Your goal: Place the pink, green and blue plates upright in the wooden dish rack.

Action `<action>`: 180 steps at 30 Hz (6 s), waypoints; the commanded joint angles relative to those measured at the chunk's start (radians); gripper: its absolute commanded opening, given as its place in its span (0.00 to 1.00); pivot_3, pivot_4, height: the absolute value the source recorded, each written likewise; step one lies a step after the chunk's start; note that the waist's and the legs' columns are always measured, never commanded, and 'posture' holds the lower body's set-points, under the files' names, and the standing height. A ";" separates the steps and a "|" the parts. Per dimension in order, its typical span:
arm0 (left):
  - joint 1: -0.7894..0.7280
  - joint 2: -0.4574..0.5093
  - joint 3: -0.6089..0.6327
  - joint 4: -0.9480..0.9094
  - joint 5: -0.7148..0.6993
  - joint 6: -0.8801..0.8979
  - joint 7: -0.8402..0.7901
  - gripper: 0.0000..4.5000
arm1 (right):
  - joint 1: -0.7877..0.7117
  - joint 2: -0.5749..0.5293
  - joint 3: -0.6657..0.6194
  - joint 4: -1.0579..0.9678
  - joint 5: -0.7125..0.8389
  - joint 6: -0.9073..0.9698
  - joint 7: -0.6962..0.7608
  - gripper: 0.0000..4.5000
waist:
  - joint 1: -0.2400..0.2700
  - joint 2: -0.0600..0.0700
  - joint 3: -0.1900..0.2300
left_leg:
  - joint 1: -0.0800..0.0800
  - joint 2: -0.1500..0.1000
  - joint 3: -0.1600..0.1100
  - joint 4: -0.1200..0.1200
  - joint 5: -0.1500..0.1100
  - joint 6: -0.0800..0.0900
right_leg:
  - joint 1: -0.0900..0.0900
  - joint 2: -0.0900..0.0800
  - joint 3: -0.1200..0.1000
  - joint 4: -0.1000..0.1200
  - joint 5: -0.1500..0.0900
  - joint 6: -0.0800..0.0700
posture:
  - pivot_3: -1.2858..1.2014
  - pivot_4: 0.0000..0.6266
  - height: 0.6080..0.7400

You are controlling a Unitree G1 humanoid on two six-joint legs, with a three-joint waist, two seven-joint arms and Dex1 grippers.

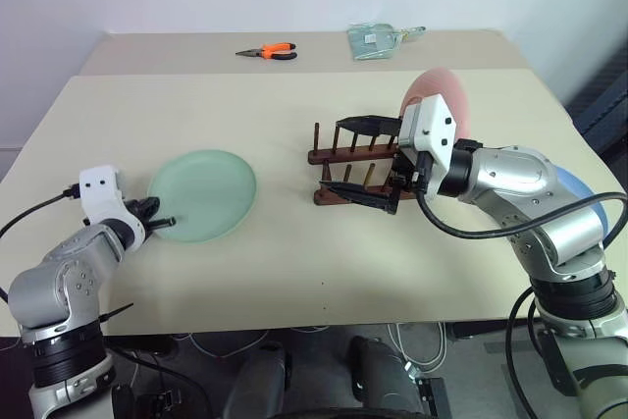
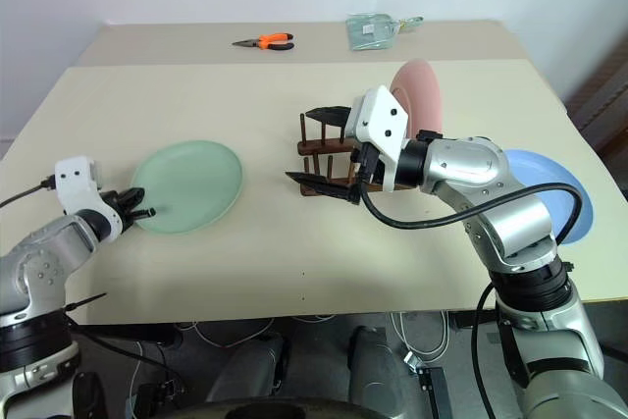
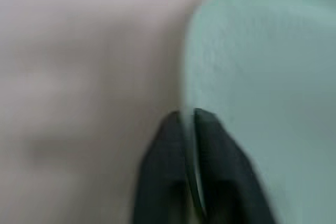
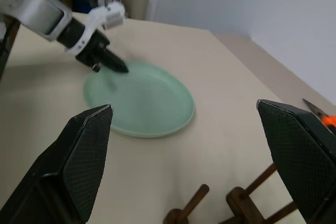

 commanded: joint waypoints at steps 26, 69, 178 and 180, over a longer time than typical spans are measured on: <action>-0.583 -0.107 -0.125 -0.134 -0.125 0.099 0.106 0.00 | -0.253 0.114 0.251 0.459 -0.771 -0.686 -0.129 0.00 | -0.030 -0.002 0.001 | -0.001 0.000 0.000 -0.001 0.002 -0.004 | -0.002 0.001 0.001 0.000 0.001 0.000 | 0.52 0.24 1.00; 0.091 0.151 -0.450 -0.175 0.039 -0.540 -0.544 0.79 | -0.053 0.197 -0.382 -0.051 0.463 0.459 -0.715 0.71 | -0.025 0.003 0.003 | -0.002 0.001 0.002 -0.003 0.001 0.000 | -0.004 0.001 0.001 -0.001 -0.001 -0.005 | 0.52 0.24 1.00; 0.033 0.116 -0.450 0.117 0.209 -0.753 -0.480 0.79 | 0.495 -0.190 -0.559 0.240 0.058 -0.104 -0.261 0.65 | -0.010 0.007 0.002 | 0.000 0.001 0.006 -0.001 -0.002 0.005 | 0.000 0.000 0.004 -0.003 -0.004 0.000 | 0.52 0.24 1.00; 0.047 0.121 -0.434 0.133 0.213 -0.771 -0.482 0.79 | 0.512 -0.161 -0.526 0.284 0.010 -0.143 -0.258 0.65 | -0.015 0.007 0.002 | 0.001 0.002 0.007 -0.001 -0.002 0.004 | 0.000 0.000 0.003 -0.003 -0.004 0.000 | 0.52 0.24 1.00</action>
